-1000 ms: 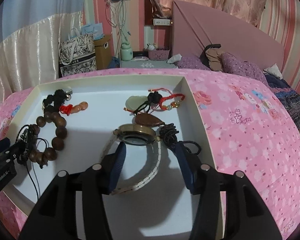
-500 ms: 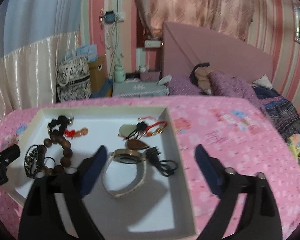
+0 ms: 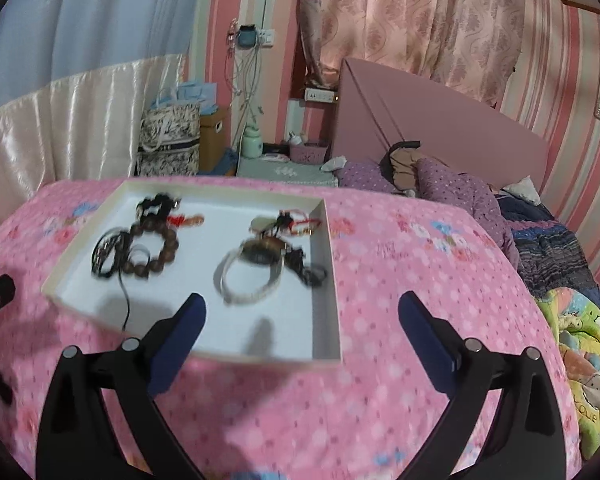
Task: Organize jewelry
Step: 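Withdraw both tools and move toward the claw clip and beige scrunchie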
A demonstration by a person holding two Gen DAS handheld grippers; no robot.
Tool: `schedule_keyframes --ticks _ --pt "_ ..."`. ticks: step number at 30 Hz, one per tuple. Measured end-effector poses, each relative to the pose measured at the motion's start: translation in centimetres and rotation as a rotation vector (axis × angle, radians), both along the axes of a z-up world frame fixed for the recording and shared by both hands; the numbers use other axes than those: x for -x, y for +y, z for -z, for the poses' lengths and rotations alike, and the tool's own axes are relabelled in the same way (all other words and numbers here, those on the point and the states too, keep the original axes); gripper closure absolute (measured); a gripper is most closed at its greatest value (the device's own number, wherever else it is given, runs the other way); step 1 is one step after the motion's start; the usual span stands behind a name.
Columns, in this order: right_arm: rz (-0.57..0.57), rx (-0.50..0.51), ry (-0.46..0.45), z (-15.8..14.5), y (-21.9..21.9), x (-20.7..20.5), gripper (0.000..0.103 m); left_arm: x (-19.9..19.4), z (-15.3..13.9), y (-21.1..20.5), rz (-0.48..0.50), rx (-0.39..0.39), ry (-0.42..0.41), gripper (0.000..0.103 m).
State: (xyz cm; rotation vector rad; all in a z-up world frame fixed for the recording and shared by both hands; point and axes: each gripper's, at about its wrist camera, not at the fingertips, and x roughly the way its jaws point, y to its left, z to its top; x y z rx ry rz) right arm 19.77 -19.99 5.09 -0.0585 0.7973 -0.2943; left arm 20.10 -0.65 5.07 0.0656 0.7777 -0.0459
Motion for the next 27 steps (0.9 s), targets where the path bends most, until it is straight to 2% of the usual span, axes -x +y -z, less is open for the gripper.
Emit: schedule_keyframes --ticks 3,8,14,17,20,24,27 --pt "0.000 -0.023 0.000 0.0 0.2 2.0 0.006 1.8 0.7 0.9 -0.002 0.009 0.016 0.003" --pt "-0.009 -0.083 -0.006 0.2 0.2 5.5 0.006 5.4 1.1 1.9 0.002 -0.012 -0.017 0.003" --pt "0.021 -0.057 -0.012 0.8 -0.9 9.9 0.006 8.6 2.0 3.2 0.029 -0.012 -0.009 0.003" --pt "0.050 -0.046 -0.007 1.1 -2.4 11.8 0.006 10.0 1.9 4.7 0.033 0.020 -0.013 0.003" --pt "0.094 -0.083 0.006 2.0 -3.9 13.5 0.006 10.9 2.4 6.0 -0.010 0.011 -0.024 0.003" --pt "0.105 -0.172 0.033 4.0 -4.3 14.9 0.006 11.1 4.7 6.6 -0.008 0.045 0.029 0.003" --pt "0.088 -0.157 0.060 5.0 -3.3 14.7 0.006 10.6 6.2 6.6 -0.036 0.015 0.057 0.003"
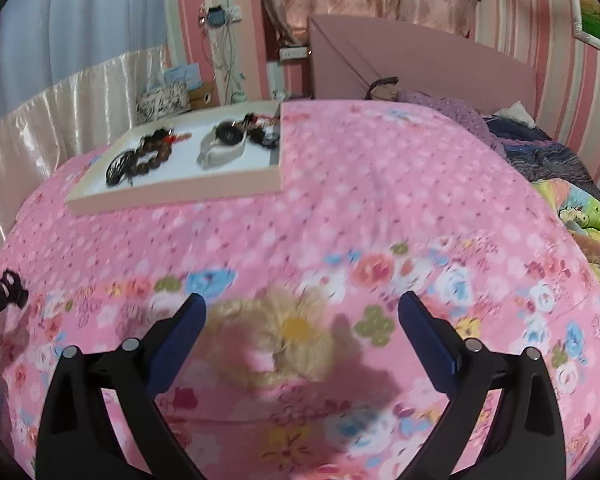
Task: Organize jewelry
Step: 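Withdraw both tools and move toward the claw clip and beige scrunchie, then grasp the black claw clip with the left tool while the right tool grasps the beige scrunchie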
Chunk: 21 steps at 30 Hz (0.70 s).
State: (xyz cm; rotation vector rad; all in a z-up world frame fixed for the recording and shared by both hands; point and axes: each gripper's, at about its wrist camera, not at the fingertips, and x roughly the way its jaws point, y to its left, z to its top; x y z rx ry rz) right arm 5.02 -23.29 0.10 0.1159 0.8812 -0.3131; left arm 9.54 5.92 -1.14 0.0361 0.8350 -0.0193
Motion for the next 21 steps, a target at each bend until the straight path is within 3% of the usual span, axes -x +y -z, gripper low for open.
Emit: schedule_keyframes --ticks 8,12,13,15,17,19,21 --pt "-0.053 0.079 0.062 1.8 2.4 -1.0 0.007 -2.1 1.4 2.2 -0.071 0.031 0.017 0.004" --pt "-0.059 0.097 0.078 2.4 2.7 -1.1 0.008 -3.4 1.6 2.2 -0.067 0.029 0.033 0.011" --pt "-0.059 0.099 0.081 2.5 2.8 -1.1 0.009 -3.8 1.6 2.1 -0.064 0.021 0.036 0.013" --pt "-0.062 0.089 0.093 2.8 2.7 -1.2 0.023 -4.3 1.7 1.9 -0.051 0.017 0.044 0.020" --pt "-0.058 0.074 0.100 3.0 2.5 -1.3 0.025 -4.6 2.0 1.7 -0.037 0.022 0.061 0.026" --pt "-0.048 0.053 0.102 3.2 2.1 -1.3 0.028 -4.8 2.4 1.6 -0.029 0.017 0.080 0.039" --pt "-0.044 0.039 0.102 3.2 1.9 -1.2 0.036 -5.0 2.7 1.4 -0.032 0.000 0.086 0.042"
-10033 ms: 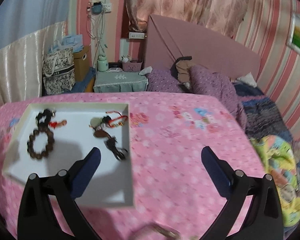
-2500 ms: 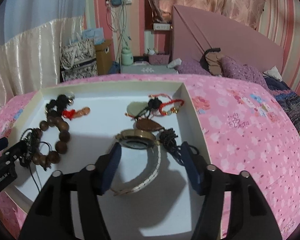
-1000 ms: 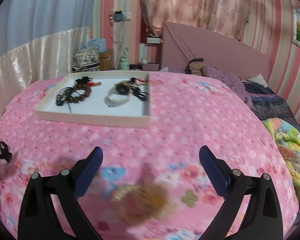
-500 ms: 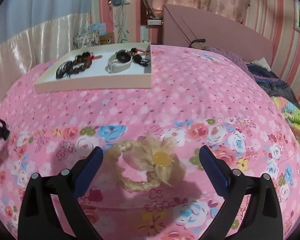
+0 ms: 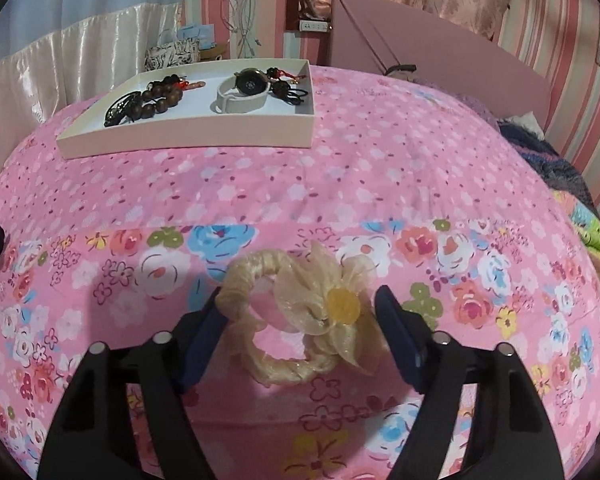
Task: Organize jewelry
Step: 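Grasp the black claw clip with the left tool while the right tool grasps the beige scrunchie, then carry the claw clip and scrunchie over the tray and open both tools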
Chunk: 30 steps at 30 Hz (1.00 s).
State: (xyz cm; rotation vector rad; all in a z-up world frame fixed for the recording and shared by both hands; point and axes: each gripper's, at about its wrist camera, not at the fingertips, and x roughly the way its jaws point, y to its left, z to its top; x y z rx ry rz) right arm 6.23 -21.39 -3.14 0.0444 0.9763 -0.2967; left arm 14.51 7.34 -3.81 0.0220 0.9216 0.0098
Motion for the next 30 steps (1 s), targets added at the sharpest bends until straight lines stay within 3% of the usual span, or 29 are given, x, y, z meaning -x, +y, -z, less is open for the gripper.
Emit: schedule_keyframes --ticks 4,6,12,22,30 --pt "-0.003 -0.005 0.001 0.1 0.0 0.0 0.044 -0.2 0.0 0.0 -0.010 -0.009 -0.006 0.051" --pt "-0.008 -0.005 0.000 0.0 0.1 0.0 0.056 -0.1 0.0 0.2 -0.019 -0.013 -0.012 0.058" --pt "-0.012 -0.023 -0.008 -0.1 -0.1 0.0 0.075 -0.1 0.1 0.7 -0.037 -0.018 -0.004 0.065" --pt "-0.032 -0.012 -0.018 -0.3 0.4 -0.1 0.079 -0.2 0.3 0.2 -0.036 -0.064 -0.013 0.067" --pt "-0.043 -0.005 -0.022 -0.8 0.4 -0.1 0.080 0.5 -0.1 -0.4 -0.014 -0.052 -0.011 0.067"
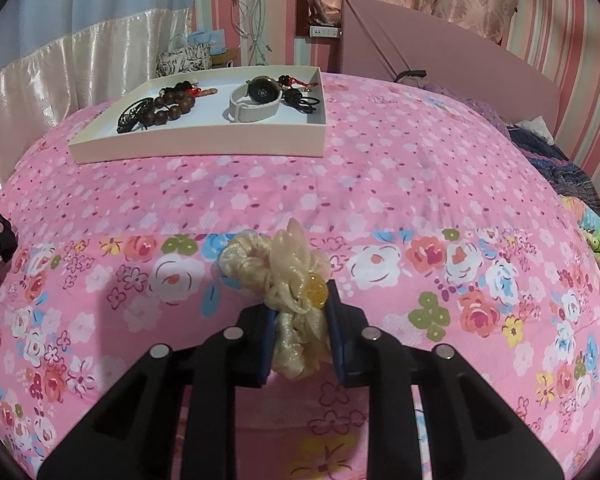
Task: Organize jewelry
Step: 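Carry the claw clip and scrunchie over the tray and open both tools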
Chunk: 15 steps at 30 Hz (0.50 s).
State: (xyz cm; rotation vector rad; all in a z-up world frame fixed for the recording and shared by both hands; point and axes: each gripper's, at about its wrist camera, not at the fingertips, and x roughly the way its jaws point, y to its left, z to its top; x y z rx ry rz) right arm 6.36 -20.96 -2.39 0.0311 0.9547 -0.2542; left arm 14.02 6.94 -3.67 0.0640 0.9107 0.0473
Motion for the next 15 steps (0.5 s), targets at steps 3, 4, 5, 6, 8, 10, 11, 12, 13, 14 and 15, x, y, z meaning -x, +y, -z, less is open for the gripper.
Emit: schedule_keyframes --ticks 3,4,5,6,8,10,11,12,13,14,15 --pt "-0.010 -0.006 0.000 -0.4 0.0 -0.1 0.081 0.6 -0.7 -1.0 0.041 0.020 -0.007 0.067" --pt "-0.015 -0.008 -0.001 -0.7 0.1 -0.2 0.081 0.8 -1.1 -1.5 0.054 0.018 -0.013 0.067" --pt "-0.017 -0.010 -0.002 -0.9 0.1 -0.2 0.081 0.9 -1.3 -1.9 0.062 0.017 -0.017 0.067" --pt "-0.024 -0.019 -0.003 -1.3 0.1 -0.4 0.081 1.1 -1.7 -2.4 0.076 0.023 -0.019 0.067" --pt "-0.033 -0.032 -0.006 -1.9 0.1 -0.8 0.081 1.3 -2.8 -3.7 0.119 0.049 -0.025 0.067" --pt "-0.042 -0.034 -0.015 -3.0 0.2 -1.5 0.081 1.3 -3.7 -4.9 0.149 0.054 -0.035 0.067" --pt "-0.049 -0.034 -0.023 -3.7 0.3 -2.0 0.081 1.2 -4.4 -6.0 0.171 0.049 -0.044 0.067" --pt "-0.056 -0.033 -0.031 -4.2 0.5 -2.3 0.081 1.1 -4.8 -6.6 0.183 0.045 -0.050 0.067" --pt "-0.069 -0.029 -0.043 -5.1 0.8 -2.9 0.081 0.9 -5.5 -7.5 0.201 0.042 -0.058 0.067" --pt "-0.077 -0.022 -0.051 -5.6 1.0 -3.3 0.081 0.6 -6.1 -8.2 0.214 0.039 -0.066 0.067" --pt "-0.088 -0.008 -0.064 -6.5 1.3 -4.0 0.081 0.3 -6.7 -8.8 0.222 0.038 -0.074 0.067"
